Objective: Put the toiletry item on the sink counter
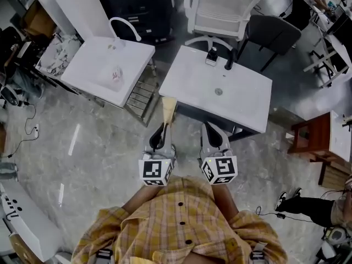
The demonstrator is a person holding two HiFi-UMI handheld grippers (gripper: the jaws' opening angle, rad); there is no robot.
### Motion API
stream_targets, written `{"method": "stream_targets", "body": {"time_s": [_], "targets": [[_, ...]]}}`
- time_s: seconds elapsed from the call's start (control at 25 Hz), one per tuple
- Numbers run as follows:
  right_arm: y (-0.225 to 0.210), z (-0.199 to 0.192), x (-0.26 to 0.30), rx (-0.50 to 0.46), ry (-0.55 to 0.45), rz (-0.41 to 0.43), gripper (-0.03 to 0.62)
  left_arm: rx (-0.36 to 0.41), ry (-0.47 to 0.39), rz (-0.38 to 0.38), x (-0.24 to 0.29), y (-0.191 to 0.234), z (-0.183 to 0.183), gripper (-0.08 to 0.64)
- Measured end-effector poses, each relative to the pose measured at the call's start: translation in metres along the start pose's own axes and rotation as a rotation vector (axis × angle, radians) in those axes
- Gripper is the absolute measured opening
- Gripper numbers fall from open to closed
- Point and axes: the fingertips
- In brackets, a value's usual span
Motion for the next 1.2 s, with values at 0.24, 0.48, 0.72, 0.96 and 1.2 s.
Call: {"method": "stream_targets", "body": {"time_s": [0.24,0.48,0.72,0.96,1.2], "targets": [[0.006,0.016,0.072,-0.024,0.003,-0.023,0.000,-0.001,-0.005,-0.057,0.057,0.047,0.018,0.029],[0.002,0.032,0.126,-0.040,-0.001,-0.069,0.000,-0.014,-0.004,-0.092,0.101,0.086,0.032,0.029],[-0.007,0.035,0.147,-0.052,0.017,-0.124,0.000,-0.035,0.003,-0.134,0.131,0.099,0.031,0.029],[-0.017,0.030,0.157,-0.046,0.041,-0.150,0.000,-0.049,0.015,-0.153,0.141,0.102,0.026,0.029],[-0.018,0.030,0.164,-0.046,0.051,-0.125,0.000,-0.061,0.025,-0.137,0.148,0.104,0.024,0.029]]}}
Point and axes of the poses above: the fingertips, and each gripper's own axes: x forward along the fingers, y to its left, z out of its top
